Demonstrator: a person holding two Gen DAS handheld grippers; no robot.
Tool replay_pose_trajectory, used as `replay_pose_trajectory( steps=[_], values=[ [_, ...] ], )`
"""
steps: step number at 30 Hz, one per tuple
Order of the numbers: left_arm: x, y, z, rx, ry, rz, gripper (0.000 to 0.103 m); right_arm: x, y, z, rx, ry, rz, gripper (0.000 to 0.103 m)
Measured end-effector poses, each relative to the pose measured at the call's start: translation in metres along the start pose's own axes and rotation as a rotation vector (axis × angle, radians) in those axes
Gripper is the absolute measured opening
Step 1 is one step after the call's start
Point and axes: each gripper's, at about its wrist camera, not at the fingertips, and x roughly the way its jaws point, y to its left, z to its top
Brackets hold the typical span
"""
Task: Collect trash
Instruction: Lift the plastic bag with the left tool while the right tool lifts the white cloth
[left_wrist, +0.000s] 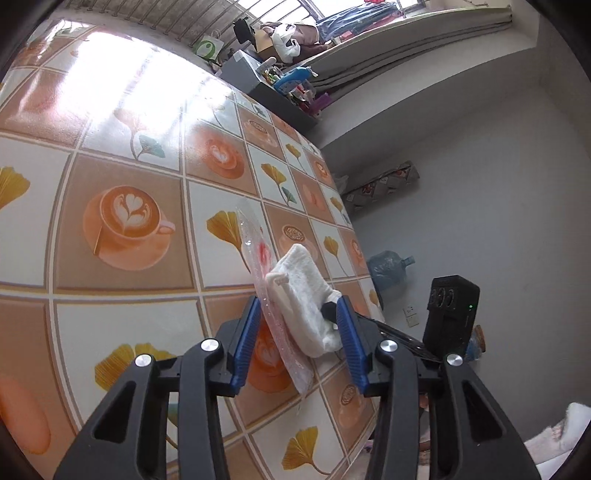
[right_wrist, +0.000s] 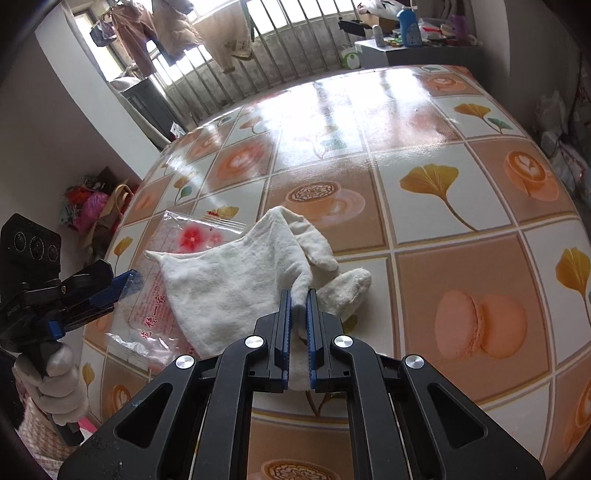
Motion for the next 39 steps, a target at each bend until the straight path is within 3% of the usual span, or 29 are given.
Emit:
replay_pose_trajectory(
  steps=[2,4,6,9,11,16,21,24,32,39],
  values=[
    [-0.001,0.003,0.0,-0.05,-0.002,-0.093,0.041,-0.002,-0.002,0.0,-0.001,-0.003,0.001,0.006],
    [0.002,0.004,-0.001,-0.081,-0.002,-0.116,0.041,-0.002,-0.001,0.0,-0.005,-0.006,-0.001,0.006],
    [0.009,0.002,-0.003,-0.07,0.005,-0.085,0.041,-0.002,-0.001,0.0,-0.006,-0.009,-0.001,0.006],
    [0.022,-0.002,-0.008,-0.026,0.03,-0.015,0.027,-0.002,-0.001,0.0,-0.004,-0.012,-0.001,0.006],
    [0.028,-0.005,-0.011,0.012,0.042,0.054,0.013,-0.002,-0.002,-0.001,0.003,-0.012,0.001,0.006],
    [0.03,-0.015,-0.011,0.101,0.031,0.132,0.005,-0.008,-0.012,0.001,0.032,-0.025,-0.012,0.006],
    [0.033,-0.028,-0.009,0.209,0.042,0.271,0.005,-0.021,-0.038,0.005,0.08,-0.055,-0.089,0.006],
    [0.044,-0.031,-0.009,0.265,0.057,0.362,0.005,-0.022,-0.048,0.003,0.11,-0.05,-0.087,0.006],
    [0.052,-0.022,-0.009,0.247,0.06,0.394,0.01,-0.023,-0.042,-0.003,0.103,-0.057,-0.071,0.014],
    [0.058,-0.03,-0.012,0.29,0.046,0.442,0.01,-0.023,-0.038,-0.004,0.059,-0.054,-0.082,0.016]
  ],
)
